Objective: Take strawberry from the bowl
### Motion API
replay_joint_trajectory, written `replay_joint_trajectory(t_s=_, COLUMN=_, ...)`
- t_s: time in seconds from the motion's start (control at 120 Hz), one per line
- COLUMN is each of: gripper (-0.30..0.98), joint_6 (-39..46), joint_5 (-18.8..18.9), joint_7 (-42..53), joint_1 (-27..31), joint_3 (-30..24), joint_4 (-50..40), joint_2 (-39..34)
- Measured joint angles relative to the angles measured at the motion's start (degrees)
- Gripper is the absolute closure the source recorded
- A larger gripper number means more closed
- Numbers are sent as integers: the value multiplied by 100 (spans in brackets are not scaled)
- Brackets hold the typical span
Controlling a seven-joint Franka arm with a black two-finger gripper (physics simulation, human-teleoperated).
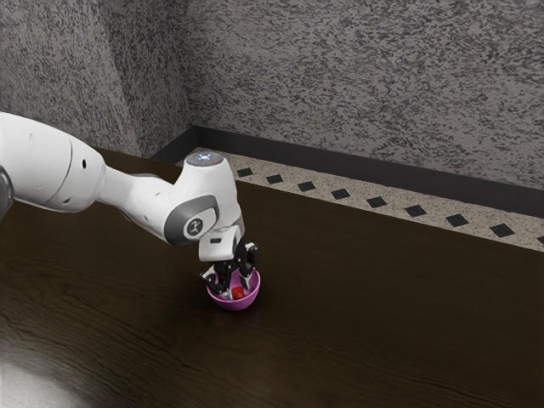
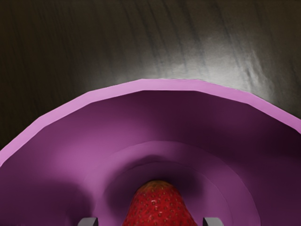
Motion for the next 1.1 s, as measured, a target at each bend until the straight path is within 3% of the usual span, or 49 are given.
replay_joint_trajectory(t_s=0.6, gripper=70, joint_6=159, joint_5=-200, joint_7=-8, joint_1=-2, joint_3=0, joint_4=-29, joint_2=-85)
replay_joint_trajectory(t_s=0.917, gripper=73, joint_6=-6, joint_5=-435, joint_7=4, joint_1=0, joint_3=-271, joint_4=-152, joint_2=-1021)
replay_joint_trajectory(t_s=1.1, gripper=72, joint_6=-70, joint_5=-697, joint_7=-11, joint_1=-528, joint_3=-426, joint_4=86, joint_2=-764)
